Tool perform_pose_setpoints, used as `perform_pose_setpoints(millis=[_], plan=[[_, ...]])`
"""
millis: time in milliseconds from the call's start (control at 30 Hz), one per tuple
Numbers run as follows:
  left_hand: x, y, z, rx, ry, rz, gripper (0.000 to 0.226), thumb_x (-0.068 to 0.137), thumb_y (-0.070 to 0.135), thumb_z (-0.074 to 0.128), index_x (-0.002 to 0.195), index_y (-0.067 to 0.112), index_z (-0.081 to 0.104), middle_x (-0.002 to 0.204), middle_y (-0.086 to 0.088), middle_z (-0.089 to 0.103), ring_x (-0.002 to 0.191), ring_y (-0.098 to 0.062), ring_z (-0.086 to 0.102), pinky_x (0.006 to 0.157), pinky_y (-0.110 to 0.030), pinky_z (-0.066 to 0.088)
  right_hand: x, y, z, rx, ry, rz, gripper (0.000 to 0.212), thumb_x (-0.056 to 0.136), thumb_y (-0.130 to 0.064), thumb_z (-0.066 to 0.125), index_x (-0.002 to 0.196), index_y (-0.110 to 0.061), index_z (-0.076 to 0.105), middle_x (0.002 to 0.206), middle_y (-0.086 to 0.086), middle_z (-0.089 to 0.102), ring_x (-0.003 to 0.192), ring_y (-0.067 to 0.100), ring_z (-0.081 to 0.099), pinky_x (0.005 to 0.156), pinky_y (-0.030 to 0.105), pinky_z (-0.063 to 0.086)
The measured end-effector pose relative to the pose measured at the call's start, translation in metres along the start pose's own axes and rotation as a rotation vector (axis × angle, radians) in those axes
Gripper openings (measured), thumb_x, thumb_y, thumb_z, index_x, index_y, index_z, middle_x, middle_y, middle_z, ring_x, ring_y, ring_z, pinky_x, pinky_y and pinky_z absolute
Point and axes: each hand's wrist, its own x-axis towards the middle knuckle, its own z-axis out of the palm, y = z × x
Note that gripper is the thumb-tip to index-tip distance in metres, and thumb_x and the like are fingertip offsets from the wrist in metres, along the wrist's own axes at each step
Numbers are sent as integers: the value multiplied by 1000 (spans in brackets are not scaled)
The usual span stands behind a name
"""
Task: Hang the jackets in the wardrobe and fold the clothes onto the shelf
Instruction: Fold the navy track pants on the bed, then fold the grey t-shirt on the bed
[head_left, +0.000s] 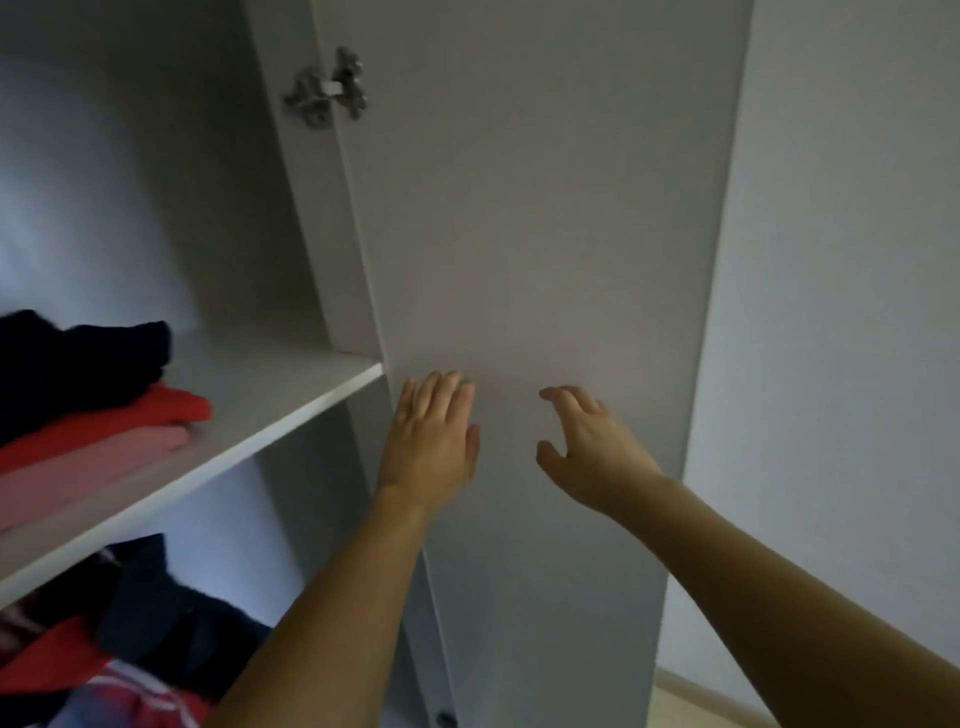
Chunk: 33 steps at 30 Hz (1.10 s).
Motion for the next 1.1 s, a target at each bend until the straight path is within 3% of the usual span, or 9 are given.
perform_pose_setpoints(millis=[200, 300, 433, 733, 967, 1100], plan=[[-5, 116, -11, -170, -3, 139, 51, 83, 14, 64, 130, -4, 56, 135, -21, 55, 127, -38, 51, 113, -53, 32, -94, 67, -68, -194, 65, 141, 59, 93, -34, 52, 146, -19, 32, 149, 1, 38, 133, 23, 41, 108, 34, 35], [-6, 191, -30, -214, 30, 212, 49, 85, 19, 63, 130, -2, 56, 134, -18, 56, 125, -37, 51, 112, -52, 33, -150, 106, -112, -225, 113, 243, 57, 94, -32, 51, 146, -17, 32, 150, 2, 38, 134, 23, 39, 109, 33, 32], [-22, 299, -54, -196, 20, 286, 53, 95, 30, 50, 141, 5, 44, 145, -11, 46, 136, -29, 39, 118, -48, 22, -246, 161, -170, -271, 146, 327, 57, 94, -32, 52, 146, -16, 33, 149, 4, 39, 133, 24, 40, 109, 36, 33], [-90, 551, -89, -321, -148, 435, 54, 100, 37, 34, 146, 9, 34, 151, -8, 36, 141, -25, 29, 122, -47, 10, -460, 290, -271, -260, 71, 567, 56, 93, -29, 53, 144, -15, 36, 148, 5, 39, 133, 25, 39, 109, 37, 33], [-103, 730, -108, -419, -268, 470, 53, 101, 35, 32, 146, 8, 33, 153, -9, 35, 141, -26, 28, 122, -47, 8, -598, 383, -348, -232, 131, 763, 56, 93, -30, 55, 144, -18, 35, 150, 4, 36, 131, 26, 41, 106, 39, 38], [-128, 854, -136, -429, -284, 595, 53, 101, 37, 32, 147, 10, 33, 152, -10, 37, 140, -26, 31, 121, -47, 8, -694, 441, -413, -244, 147, 858, 55, 94, -28, 56, 144, -16, 36, 149, 6, 36, 129, 26, 43, 105, 38, 39]])
